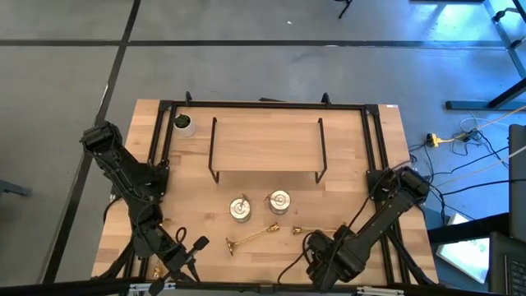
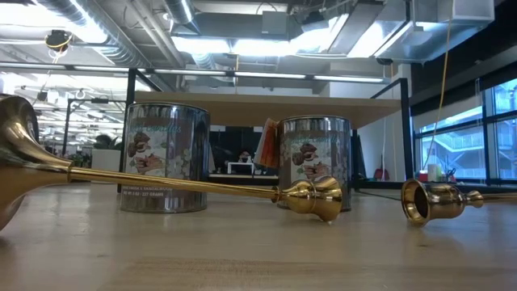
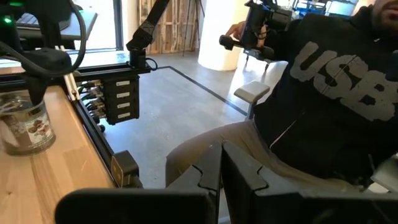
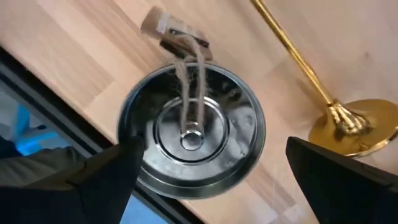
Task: Pick & Place candle stick holders
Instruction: Put the bottom right silver scented candle on the shelf
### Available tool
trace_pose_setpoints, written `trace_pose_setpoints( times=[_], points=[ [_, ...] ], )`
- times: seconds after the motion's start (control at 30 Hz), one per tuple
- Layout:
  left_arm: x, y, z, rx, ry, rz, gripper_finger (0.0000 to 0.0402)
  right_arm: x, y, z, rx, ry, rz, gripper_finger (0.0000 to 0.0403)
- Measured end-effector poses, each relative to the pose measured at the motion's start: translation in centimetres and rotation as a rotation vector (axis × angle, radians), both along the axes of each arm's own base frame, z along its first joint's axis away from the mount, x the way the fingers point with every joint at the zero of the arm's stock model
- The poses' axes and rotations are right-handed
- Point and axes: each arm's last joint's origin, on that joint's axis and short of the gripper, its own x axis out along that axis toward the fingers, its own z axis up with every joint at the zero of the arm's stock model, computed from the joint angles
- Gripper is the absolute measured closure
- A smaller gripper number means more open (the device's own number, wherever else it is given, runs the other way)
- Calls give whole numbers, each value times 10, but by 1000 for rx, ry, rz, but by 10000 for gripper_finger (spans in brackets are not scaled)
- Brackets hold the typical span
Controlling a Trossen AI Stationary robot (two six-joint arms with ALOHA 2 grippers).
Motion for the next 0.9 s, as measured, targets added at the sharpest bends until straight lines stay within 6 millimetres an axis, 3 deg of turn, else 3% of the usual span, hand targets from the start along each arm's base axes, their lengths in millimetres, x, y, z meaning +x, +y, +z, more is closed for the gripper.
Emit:
trace_pose_setpoints(
  times=[0.33,0.9],
  points=[
    [0,0,0,2,1,0,396,0,0,0,65,66,5,5],
    [0,0,-1,6,4,0,396,17,-7,1,161,45,60,5]
  ],
)
